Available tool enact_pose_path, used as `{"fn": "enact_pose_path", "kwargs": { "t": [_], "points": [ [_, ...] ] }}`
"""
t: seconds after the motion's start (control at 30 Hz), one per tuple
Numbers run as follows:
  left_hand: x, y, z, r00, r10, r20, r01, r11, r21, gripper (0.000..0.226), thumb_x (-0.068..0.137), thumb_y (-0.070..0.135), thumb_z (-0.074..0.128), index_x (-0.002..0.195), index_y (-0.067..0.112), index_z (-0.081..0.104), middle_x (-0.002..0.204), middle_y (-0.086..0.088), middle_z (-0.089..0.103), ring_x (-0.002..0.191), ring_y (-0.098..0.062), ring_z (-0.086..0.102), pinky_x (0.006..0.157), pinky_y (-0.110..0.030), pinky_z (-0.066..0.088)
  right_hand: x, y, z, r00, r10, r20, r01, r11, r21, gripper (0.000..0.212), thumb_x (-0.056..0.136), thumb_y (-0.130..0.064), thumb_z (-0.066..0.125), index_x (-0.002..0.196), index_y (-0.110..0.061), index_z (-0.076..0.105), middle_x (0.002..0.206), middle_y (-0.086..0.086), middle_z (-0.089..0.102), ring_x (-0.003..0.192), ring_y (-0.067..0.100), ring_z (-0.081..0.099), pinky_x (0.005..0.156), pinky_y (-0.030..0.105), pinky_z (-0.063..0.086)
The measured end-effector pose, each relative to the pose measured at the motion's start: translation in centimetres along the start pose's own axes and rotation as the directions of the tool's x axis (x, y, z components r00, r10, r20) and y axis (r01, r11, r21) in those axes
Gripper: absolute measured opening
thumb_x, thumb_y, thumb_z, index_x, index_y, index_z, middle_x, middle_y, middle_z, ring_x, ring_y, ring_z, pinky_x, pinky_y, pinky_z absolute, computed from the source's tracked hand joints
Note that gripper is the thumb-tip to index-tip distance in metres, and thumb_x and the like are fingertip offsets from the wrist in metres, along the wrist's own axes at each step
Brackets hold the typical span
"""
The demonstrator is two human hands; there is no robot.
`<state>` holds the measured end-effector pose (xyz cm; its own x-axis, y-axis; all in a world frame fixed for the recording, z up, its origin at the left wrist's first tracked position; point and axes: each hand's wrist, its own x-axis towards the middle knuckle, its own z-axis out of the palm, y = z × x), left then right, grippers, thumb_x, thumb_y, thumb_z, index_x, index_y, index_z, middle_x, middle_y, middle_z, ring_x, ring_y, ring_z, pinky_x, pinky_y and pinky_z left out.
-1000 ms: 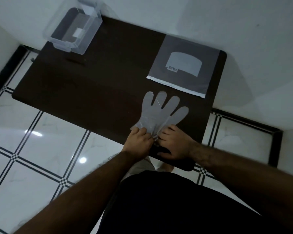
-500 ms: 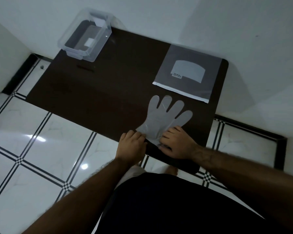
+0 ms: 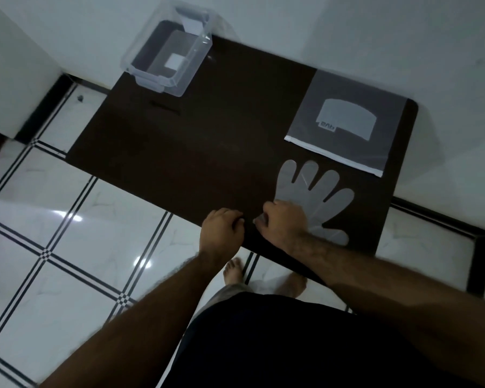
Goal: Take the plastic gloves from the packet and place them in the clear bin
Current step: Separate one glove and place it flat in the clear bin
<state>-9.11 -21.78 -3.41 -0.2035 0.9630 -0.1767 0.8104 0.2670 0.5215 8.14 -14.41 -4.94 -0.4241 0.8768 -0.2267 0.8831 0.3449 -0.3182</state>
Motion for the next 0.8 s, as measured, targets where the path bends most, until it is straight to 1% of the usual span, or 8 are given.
{"fn": "enact_pose_path", "kwargs": {
  "t": [0.07, 0.17, 0.3, 0.37, 0.5, 0.6, 0.67, 0.8],
  "points": [
    [0.3, -0.2, -0.3, 1.0, 0.016, 0.018, -0.016, 1.0, -0.012, 0.025, 0.1, 0.023, 0.065, 0.12, 0.018, 0.079, 0.113, 0.0, 0.077, 0.104, -0.02, 0.066, 0.091, -0.033, 0.05, 0.1, -0.2, -0.2, 1.0, 0.005, -0.012, -0.006, 1.0, -0.02, 0.026, 0.093, -0.049, 0.064, 0.086, -0.024, 0.061, 0.08, -0.004, 0.06, 0.073, 0.017, 0.059, 0.07, 0.038, 0.055],
    [0.7, -0.1, -0.6, 0.999, 0.023, 0.039, -0.021, 0.999, -0.041, 0.025, 0.1, 0.021, 0.066, 0.121, 0.016, 0.079, 0.114, -0.001, 0.077, 0.105, -0.019, 0.065, 0.089, -0.027, 0.044, 0.0, -0.4, -0.2, 1.0, -0.014, -0.003, 0.014, 0.999, -0.03, 0.02, 0.094, -0.039, 0.063, 0.084, -0.022, 0.061, 0.078, -0.002, 0.061, 0.072, 0.02, 0.06, 0.07, 0.038, 0.055],
    [1.6, 0.8, -0.7, 0.995, 0.004, 0.101, 0.009, 0.992, -0.125, 0.023, 0.1, 0.024, 0.067, 0.119, 0.018, 0.08, 0.112, 0.003, 0.076, 0.1, -0.009, 0.064, 0.086, -0.023, 0.044, -0.4, -0.1, -0.5, 1.0, -0.011, -0.029, 0.013, 0.999, 0.042, 0.02, 0.097, -0.033, 0.063, 0.084, -0.019, 0.062, 0.077, -0.001, 0.059, 0.07, 0.018, 0.053, 0.071, 0.038, 0.053],
    [2.1, 1.4, -0.7, 0.987, -0.031, 0.156, 0.059, 0.983, -0.175, 0.021, 0.101, 0.024, 0.067, 0.117, 0.019, 0.08, 0.109, 0.007, 0.075, 0.095, -0.003, 0.063, 0.082, -0.02, 0.049, -0.5, 0.1, -0.6, 1.0, -0.004, -0.018, 0.006, 0.995, 0.096, 0.02, 0.099, -0.032, 0.063, 0.086, -0.018, 0.064, 0.08, 0.0, 0.062, 0.072, 0.017, 0.054, 0.073, 0.037, 0.053],
    [3.1, 1.8, 0.1, 0.966, -0.148, 0.211, 0.199, 0.949, -0.245, 0.017, 0.102, 0.024, 0.068, 0.114, 0.021, 0.08, 0.103, 0.013, 0.073, 0.085, 0.004, 0.062, 0.071, -0.004, 0.038, -0.9, 0.6, -0.5, 0.999, 0.042, -0.018, -0.037, 0.979, 0.202, 0.017, 0.099, -0.031, 0.065, 0.088, -0.017, 0.067, 0.083, 0.0, 0.064, 0.075, 0.017, 0.058, 0.073, 0.038, 0.055],
    [3.3, 1.5, 0.5, 0.949, -0.228, 0.218, 0.283, 0.919, -0.273, 0.014, 0.1, 0.021, 0.07, 0.108, 0.022, 0.081, 0.094, 0.018, 0.069, 0.08, 0.008, 0.061, 0.063, -0.003, 0.04, -1.3, 0.9, -0.4, 0.998, 0.03, -0.056, -0.02, 0.985, 0.173, 0.021, 0.097, -0.038, 0.064, 0.088, -0.019, 0.067, 0.082, -0.001, 0.065, 0.075, 0.017, 0.059, 0.072, 0.038, 0.055],
    [3.3, 1.2, 0.6, 0.933, -0.28, 0.227, 0.342, 0.885, -0.315, 0.013, 0.1, 0.02, 0.07, 0.105, 0.023, 0.081, 0.091, 0.019, 0.069, 0.081, 0.003, 0.064, 0.064, -0.006, 0.041, -1.3, 0.8, -0.4, 0.999, 0.013, -0.046, -0.007, 0.992, 0.126, 0.025, 0.096, -0.045, 0.064, 0.087, -0.021, 0.064, 0.082, -0.002, 0.063, 0.076, 0.017, 0.058, 0.073, 0.037, 0.052],
    [3.0, 1.0, 0.7, 0.915, -0.314, 0.254, 0.389, 0.854, -0.346, 0.012, 0.102, 0.02, 0.068, 0.104, 0.023, 0.08, 0.092, 0.015, 0.071, 0.083, 0.0, 0.066, 0.065, -0.013, 0.044, -1.0, 0.4, -0.2, 1.0, 0.001, -0.025, 0.001, 0.996, 0.094, 0.019, 0.099, -0.036, 0.062, 0.09, -0.02, 0.066, 0.087, 0.0, 0.065, 0.081, 0.02, 0.061, 0.08, 0.042, 0.054]
  ]
}}
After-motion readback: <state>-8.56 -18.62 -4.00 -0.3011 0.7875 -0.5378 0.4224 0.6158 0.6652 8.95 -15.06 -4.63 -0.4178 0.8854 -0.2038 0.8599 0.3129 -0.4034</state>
